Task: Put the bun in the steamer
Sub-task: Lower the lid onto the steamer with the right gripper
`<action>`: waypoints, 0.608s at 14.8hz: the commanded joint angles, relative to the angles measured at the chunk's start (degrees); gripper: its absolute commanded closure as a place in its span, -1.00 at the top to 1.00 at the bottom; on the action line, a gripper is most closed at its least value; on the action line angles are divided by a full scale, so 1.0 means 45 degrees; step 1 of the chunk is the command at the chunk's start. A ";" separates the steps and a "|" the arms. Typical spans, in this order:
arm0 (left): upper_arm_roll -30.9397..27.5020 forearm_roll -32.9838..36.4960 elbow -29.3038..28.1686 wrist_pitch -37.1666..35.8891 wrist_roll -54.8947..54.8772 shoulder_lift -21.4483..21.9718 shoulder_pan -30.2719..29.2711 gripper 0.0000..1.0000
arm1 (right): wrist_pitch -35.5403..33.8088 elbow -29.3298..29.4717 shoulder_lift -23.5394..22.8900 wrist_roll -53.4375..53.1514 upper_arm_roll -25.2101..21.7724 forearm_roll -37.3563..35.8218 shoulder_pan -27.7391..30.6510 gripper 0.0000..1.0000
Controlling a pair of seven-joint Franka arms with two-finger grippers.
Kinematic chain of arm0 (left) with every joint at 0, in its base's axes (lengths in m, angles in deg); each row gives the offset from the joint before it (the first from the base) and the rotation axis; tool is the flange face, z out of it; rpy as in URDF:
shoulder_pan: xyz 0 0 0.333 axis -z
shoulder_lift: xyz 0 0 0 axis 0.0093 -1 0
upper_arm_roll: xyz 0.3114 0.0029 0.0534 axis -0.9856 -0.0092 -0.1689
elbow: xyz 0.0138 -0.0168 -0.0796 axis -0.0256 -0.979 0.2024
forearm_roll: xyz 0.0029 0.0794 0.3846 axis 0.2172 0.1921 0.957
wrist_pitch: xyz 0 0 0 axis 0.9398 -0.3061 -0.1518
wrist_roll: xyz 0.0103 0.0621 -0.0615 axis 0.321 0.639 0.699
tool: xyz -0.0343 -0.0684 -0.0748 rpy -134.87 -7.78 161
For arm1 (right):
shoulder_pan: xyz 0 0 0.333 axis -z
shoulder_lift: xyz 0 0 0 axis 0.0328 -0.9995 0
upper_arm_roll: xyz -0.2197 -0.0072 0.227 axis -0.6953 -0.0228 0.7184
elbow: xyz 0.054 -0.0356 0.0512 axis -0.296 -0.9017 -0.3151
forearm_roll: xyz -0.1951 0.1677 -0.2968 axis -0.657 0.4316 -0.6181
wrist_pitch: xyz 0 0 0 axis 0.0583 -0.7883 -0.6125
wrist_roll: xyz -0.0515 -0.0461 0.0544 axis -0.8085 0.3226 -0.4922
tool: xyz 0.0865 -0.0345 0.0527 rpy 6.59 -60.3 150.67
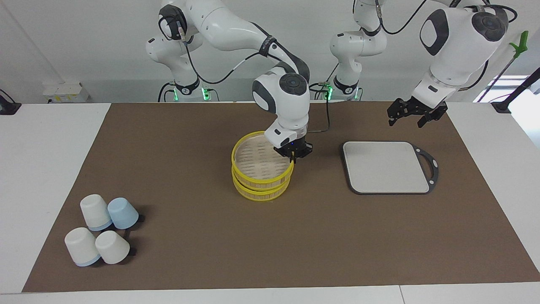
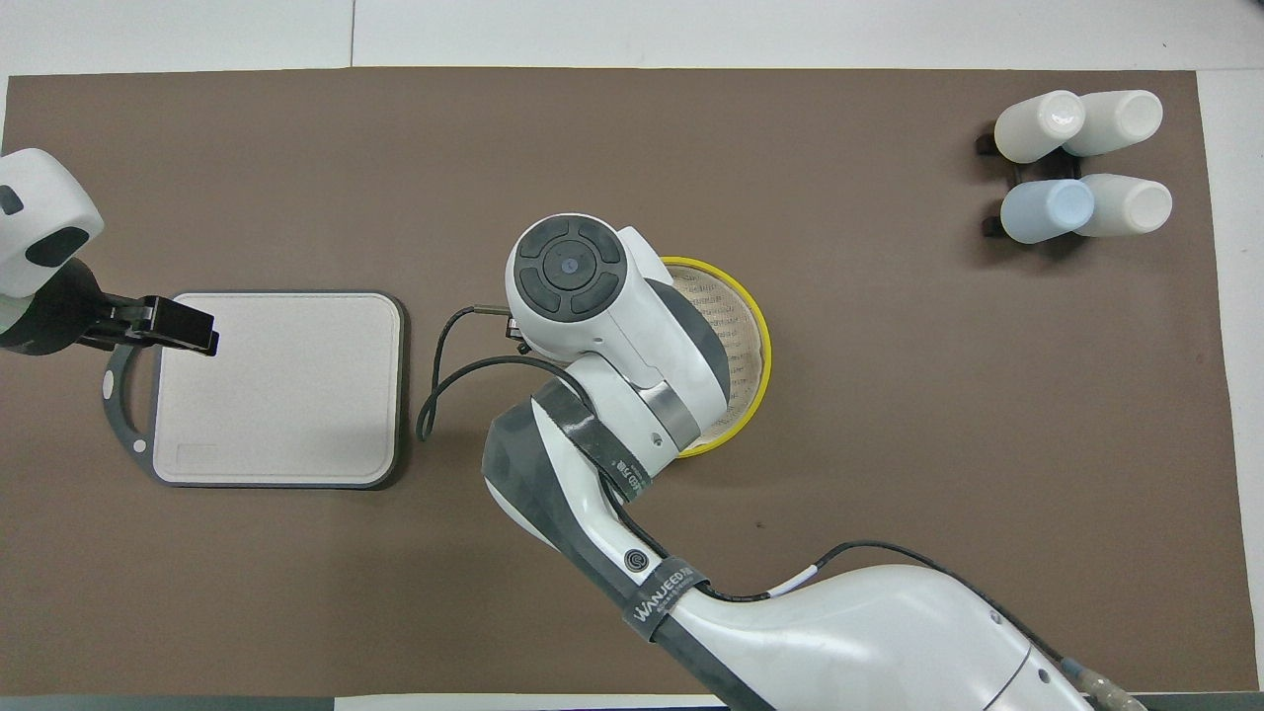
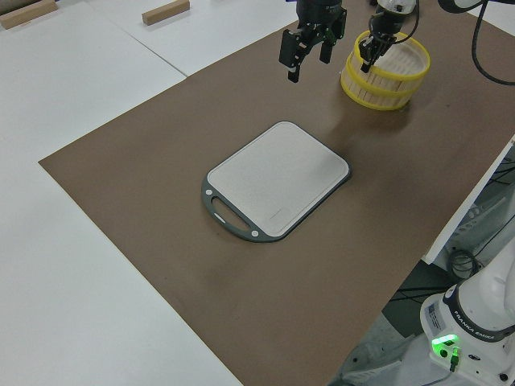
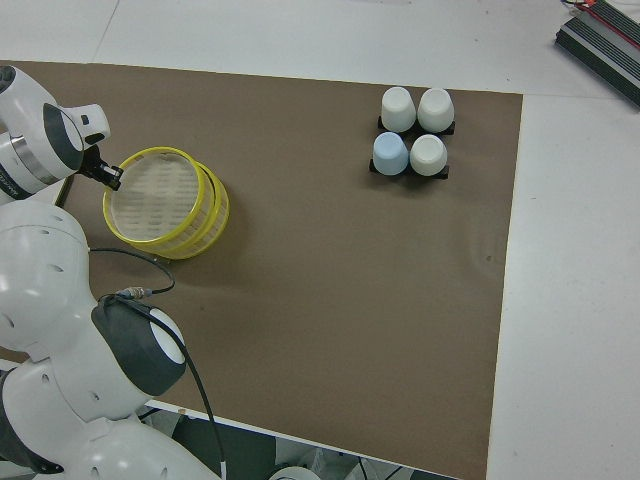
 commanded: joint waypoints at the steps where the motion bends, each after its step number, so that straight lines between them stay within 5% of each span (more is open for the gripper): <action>1: 0.0126 0.0273 -0.0258 0.0254 -0.0193 0.0154 -0.0183 1.00 | 0.0251 0.0251 -0.0268 0.0101 0.0089 0.0234 0.0162 -1.00; 9: 0.0126 0.0273 -0.0258 0.0215 -0.0192 0.0154 -0.0202 1.00 | 0.0719 0.0017 -0.0268 0.0257 0.0069 0.0234 0.0338 -1.00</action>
